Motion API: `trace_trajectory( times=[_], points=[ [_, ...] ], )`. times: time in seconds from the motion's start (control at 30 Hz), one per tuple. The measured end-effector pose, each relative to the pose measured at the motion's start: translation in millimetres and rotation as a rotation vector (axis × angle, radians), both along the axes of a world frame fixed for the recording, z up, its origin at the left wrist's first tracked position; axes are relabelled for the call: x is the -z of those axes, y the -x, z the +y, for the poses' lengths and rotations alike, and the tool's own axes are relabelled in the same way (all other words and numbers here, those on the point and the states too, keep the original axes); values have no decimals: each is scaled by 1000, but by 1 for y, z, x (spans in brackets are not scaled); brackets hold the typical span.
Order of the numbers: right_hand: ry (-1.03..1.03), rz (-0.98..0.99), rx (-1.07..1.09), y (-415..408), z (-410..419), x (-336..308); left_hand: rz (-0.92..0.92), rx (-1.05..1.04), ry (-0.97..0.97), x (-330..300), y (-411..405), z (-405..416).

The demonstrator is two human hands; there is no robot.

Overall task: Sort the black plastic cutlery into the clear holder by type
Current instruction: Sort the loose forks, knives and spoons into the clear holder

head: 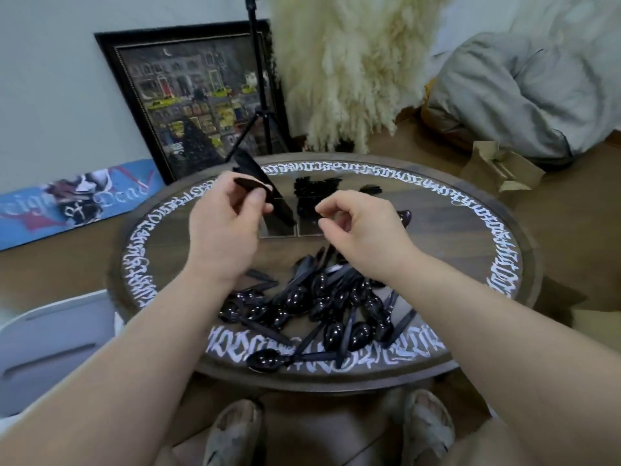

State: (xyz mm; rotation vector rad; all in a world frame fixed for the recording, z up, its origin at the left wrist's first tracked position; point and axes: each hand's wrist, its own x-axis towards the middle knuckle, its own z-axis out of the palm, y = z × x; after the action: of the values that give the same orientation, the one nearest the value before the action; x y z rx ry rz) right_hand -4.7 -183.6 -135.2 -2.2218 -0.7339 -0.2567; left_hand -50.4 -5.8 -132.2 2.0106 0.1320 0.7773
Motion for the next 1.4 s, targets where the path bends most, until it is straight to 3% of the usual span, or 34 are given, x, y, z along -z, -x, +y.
trace_trajectory(
  times=[0.23,0.63,0.97,1.1,1.23,1.4],
  points=[
    [43,86,23,6,33,-3,-63,-115,-4,-34,2,47],
    [130,10,20,-30,81,-10,133,-64,-43,-17,-38,69],
    [73,-174,-61,-63,117,-11,309,24,-388,0,-58,73],
    [-46,-197,-12,-72,107,-20,257,-137,-266,12,-62,80],
    [-167,-169,5,-79,96,-33,349,-129,-177,20,-74,83],
    [-173,-145,-55,-80,99,-35,326,-149,-199,17,-89,81]
  ],
)
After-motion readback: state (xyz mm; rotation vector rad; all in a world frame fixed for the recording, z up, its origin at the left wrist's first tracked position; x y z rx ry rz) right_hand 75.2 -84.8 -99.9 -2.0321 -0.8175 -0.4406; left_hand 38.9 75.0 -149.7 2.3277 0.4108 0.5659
